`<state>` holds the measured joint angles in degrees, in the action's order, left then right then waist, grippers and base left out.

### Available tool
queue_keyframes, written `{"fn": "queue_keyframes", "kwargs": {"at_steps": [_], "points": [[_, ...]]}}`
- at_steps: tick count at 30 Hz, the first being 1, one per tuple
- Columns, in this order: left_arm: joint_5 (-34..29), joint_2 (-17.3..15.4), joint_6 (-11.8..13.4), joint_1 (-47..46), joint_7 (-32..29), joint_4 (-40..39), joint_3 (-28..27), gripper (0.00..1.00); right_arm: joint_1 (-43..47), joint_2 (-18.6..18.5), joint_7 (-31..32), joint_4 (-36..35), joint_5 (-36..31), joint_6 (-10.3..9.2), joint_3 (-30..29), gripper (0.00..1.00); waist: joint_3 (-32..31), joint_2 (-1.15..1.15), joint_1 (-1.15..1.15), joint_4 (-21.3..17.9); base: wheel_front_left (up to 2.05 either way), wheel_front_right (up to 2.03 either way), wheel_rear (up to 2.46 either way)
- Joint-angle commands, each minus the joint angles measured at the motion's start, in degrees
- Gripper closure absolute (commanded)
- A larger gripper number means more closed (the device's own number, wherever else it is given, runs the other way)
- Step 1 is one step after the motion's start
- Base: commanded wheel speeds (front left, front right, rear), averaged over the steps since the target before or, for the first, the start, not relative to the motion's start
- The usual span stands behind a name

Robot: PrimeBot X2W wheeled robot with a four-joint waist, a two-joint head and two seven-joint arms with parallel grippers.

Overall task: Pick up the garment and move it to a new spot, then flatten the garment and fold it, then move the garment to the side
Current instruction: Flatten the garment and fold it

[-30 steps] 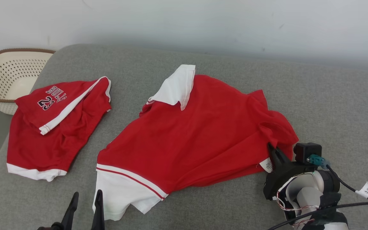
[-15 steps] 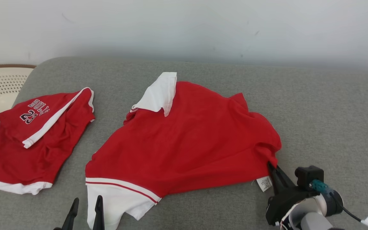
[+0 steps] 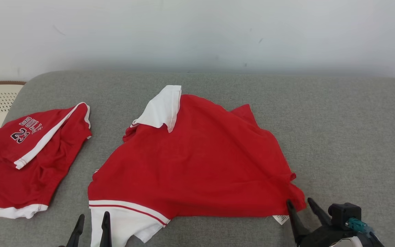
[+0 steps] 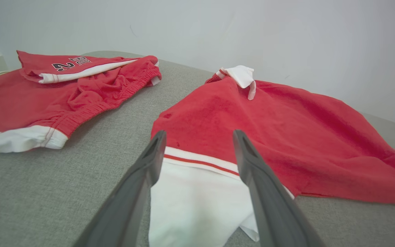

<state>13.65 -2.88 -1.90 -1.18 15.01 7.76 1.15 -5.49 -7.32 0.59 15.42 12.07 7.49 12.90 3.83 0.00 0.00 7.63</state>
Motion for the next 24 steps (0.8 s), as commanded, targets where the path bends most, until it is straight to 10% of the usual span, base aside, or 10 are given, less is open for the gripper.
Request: {"fn": "queue_keyframes", "kwargs": {"at_steps": [1, 24], "points": [[-0.1, 0.0, 0.2, 0.7, 0.3, 0.2, 0.0, 0.00, 1.0, 0.0, 0.4, -1.6, -0.5, 0.01, -0.3, 0.00, -0.2, 0.00, 0.00, -0.2, 0.00, 0.00, 0.00], [-0.4, 0.0, 0.9, 2.1, 0.3, -2.3, -1.5, 0.00, 5.0, 2.1, -4.9, -7.6, -3.1, 0.01, -11.5, 0.00, -1.8, 0.00, 0.00, 0.3, 0.00, 0.00, 0.00]]}}
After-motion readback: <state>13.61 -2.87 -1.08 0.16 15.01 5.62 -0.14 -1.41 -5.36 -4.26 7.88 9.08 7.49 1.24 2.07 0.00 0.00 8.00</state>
